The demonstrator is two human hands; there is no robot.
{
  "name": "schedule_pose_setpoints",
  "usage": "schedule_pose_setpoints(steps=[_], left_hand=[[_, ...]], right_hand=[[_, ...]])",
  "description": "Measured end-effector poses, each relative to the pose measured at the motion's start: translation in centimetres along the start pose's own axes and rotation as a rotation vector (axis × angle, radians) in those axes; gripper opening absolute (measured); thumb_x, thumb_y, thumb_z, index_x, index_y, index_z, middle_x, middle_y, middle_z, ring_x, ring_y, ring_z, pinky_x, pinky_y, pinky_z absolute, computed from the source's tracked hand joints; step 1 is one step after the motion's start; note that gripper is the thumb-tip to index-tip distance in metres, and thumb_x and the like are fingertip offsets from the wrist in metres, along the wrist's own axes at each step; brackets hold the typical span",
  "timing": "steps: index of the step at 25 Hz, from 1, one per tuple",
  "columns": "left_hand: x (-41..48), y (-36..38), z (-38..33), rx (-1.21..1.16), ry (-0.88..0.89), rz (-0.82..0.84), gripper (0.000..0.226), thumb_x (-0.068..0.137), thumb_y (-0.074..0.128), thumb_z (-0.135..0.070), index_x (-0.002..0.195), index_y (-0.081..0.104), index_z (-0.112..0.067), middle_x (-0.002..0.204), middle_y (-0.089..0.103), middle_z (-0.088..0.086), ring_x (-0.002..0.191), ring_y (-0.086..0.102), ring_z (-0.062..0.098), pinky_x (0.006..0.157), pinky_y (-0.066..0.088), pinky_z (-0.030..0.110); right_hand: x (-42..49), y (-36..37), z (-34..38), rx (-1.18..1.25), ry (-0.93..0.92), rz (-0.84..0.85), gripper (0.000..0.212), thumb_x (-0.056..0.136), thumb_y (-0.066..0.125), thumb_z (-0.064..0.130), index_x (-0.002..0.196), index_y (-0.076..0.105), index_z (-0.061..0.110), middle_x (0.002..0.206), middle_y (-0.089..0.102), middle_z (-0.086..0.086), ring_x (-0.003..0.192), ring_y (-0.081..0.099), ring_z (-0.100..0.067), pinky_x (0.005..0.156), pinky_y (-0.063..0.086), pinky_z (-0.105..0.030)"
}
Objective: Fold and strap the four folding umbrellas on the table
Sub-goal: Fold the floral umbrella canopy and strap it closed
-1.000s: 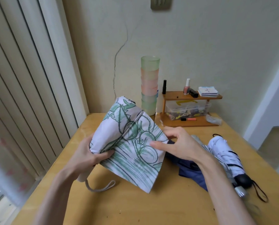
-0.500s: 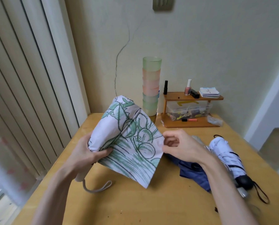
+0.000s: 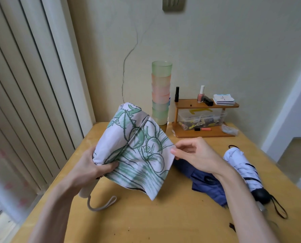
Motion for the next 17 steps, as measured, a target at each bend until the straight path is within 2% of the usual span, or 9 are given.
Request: schedule_pose_setpoints(steps=[2,4,7,10,12,15,17], left_hand=[[0.1,0.1,0.1,-0.005,0.004,-0.016,0.063,0.064,0.088,-0.023,0.123,0.065,-0.02,0.105,0.08,0.005,0.093,0.077,0.031,0.082,0.063,0.058],[0.1,0.1,0.0,-0.006,0.007,-0.017,0.064,0.063,0.089,-0.024,0.122,0.065,-0.02,0.104,0.08,0.005,0.092,0.078,0.03,0.082,0.062,0.059],[0.1,-0.4,0.1,0.0,0.001,-0.035,0.076,0.055,0.093,-0.038,0.124,0.066,-0.019,0.104,0.08,0.006,0.091,0.078,0.03,0.078,0.064,0.054],[0.2,-0.5,0.1,-0.022,-0.011,-0.078,0.084,0.051,0.092,-0.043,0.127,0.065,-0.022,0.108,0.079,0.006,0.095,0.077,0.031,0.084,0.062,0.062],[0.3,0.0,-0.1,-0.056,-0.002,-0.094,0.084,0.052,0.093,-0.04,0.128,0.065,-0.021,0.109,0.079,0.006,0.097,0.077,0.034,0.086,0.06,0.065],[0.4,0.5,-0.6,-0.068,0.024,-0.121,0.081,0.052,0.094,-0.036,0.126,0.065,-0.019,0.107,0.079,0.006,0.094,0.077,0.034,0.083,0.061,0.064],[0.4,0.6,-0.8,-0.079,0.033,-0.128,0.085,0.048,0.096,-0.04,0.125,0.065,-0.02,0.108,0.079,0.006,0.093,0.077,0.031,0.079,0.063,0.06]], right_hand=[[-0.1,0.7,0.4,-0.061,-0.013,0.083,0.018,0.102,0.07,0.023,0.087,0.08,0.022,0.088,0.075,0.003,0.085,0.068,-0.014,0.087,0.054,-0.027],[-0.1,1.2,0.6,-0.049,-0.007,0.117,0.017,0.102,0.071,0.019,0.086,0.078,0.023,0.089,0.076,0.007,0.089,0.072,-0.008,0.09,0.056,-0.024],[0.2,0.4,0.3,0.032,0.05,-0.027,0.005,0.098,0.074,0.011,0.098,0.079,0.012,0.094,0.082,0.0,0.089,0.078,-0.02,0.086,0.063,-0.034],[0.4,-0.1,0.4,0.072,0.057,-0.149,0.014,0.094,0.077,0.004,0.102,0.076,0.015,0.089,0.082,-0.002,0.081,0.079,-0.019,0.08,0.063,-0.031],[0.5,0.1,0.9,0.159,0.039,-0.223,0.024,0.094,0.076,0.001,0.111,0.07,0.017,0.091,0.081,-0.006,0.083,0.079,-0.021,0.081,0.063,-0.032],[0.7,0.9,1.1,0.442,0.125,-0.28,0.037,0.096,0.076,0.008,0.128,0.065,0.022,0.104,0.081,-0.007,0.099,0.078,-0.022,0.092,0.062,-0.038],[0.8,1.6,0.9,0.464,0.192,-0.322,0.028,0.095,0.079,0.022,0.121,0.07,0.018,0.103,0.082,-0.004,0.101,0.078,-0.021,0.099,0.06,-0.046]])
Point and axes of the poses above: each hand's wrist, its own x-axis towards the middle knuckle, its own y-axis out of the palm, z = x × y, the point moved 3 cm from there along x, towards the middle knuckle
